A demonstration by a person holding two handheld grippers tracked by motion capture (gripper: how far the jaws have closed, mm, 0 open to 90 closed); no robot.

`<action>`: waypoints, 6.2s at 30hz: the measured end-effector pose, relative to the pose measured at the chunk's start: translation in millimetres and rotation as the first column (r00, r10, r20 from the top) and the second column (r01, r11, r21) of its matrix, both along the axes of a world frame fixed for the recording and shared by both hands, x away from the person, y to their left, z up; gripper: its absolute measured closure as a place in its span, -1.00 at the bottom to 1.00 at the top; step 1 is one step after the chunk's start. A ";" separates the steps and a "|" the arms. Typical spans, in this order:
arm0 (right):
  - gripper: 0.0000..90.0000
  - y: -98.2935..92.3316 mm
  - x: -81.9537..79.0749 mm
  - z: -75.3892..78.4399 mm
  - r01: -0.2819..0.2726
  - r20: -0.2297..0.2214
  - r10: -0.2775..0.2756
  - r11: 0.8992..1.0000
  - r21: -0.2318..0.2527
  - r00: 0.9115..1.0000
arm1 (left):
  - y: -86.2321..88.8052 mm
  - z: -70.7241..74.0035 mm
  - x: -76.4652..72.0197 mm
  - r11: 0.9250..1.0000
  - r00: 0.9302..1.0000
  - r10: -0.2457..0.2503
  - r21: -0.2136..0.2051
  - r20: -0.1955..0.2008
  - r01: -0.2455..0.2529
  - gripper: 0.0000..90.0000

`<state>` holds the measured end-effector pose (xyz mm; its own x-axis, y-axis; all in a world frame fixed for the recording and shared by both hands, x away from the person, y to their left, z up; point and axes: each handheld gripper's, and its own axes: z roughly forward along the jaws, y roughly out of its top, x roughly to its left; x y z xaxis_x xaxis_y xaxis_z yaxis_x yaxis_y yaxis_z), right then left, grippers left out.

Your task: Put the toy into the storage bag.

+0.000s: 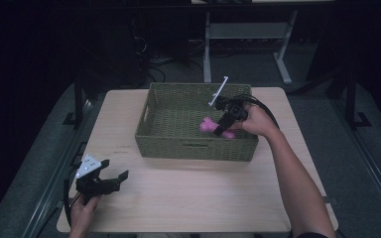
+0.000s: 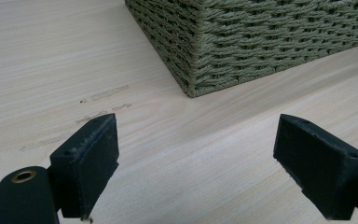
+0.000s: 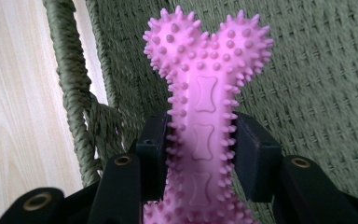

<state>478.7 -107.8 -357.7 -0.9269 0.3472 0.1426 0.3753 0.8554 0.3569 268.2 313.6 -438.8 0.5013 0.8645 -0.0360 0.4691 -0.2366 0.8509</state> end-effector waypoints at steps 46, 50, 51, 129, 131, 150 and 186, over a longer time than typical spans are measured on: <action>0.27 4.5 -1.9 -26.6 0.018 -0.053 -0.020 0.999 -0.044 0.998 | 0.0 -0.2 1.0 1.000 1.000 -0.004 0.003 0.000 0.004 -0.70; 0.27 5.5 -1.6 -27.5 0.015 -0.052 -0.017 0.999 -0.042 0.998 | 0.1 0.0 0.9 1.000 1.000 -0.001 0.001 0.002 0.001 -0.70; 0.27 5.9 -1.6 -27.5 0.014 -0.052 -0.017 0.999 -0.044 0.999 | 0.1 0.0 0.9 1.000 1.000 0.000 0.001 0.002 0.000 -0.70; -0.16 -30.0 -49.2 39.8 0.063 0.089 -0.073 0.992 0.108 0.993 | -5.0 -0.4 1.2 1.000 1.000 -0.010 0.008 0.001 0.010 -0.70; -0.17 -31.9 -51.5 40.6 0.062 0.094 -0.073 0.991 0.115 0.993 | -5.0 -0.5 1.2 1.000 1.000 -0.009 0.008 0.001 0.009 -0.70; -0.23 -53.1 -77.0 41.1 0.071 0.111 -0.088 0.987 0.147 0.990 | -5.7 -0.3 0.6 1.000 1.000 -0.011 0.012 -0.001 0.011 -0.70; -0.28 -68.1 -127.7 16.4 0.039 0.117 -0.059 0.985 0.167 0.991 | -7.0 -0.8 0.3 1.000 1.000 -0.012 0.014 -0.001 0.012 -0.70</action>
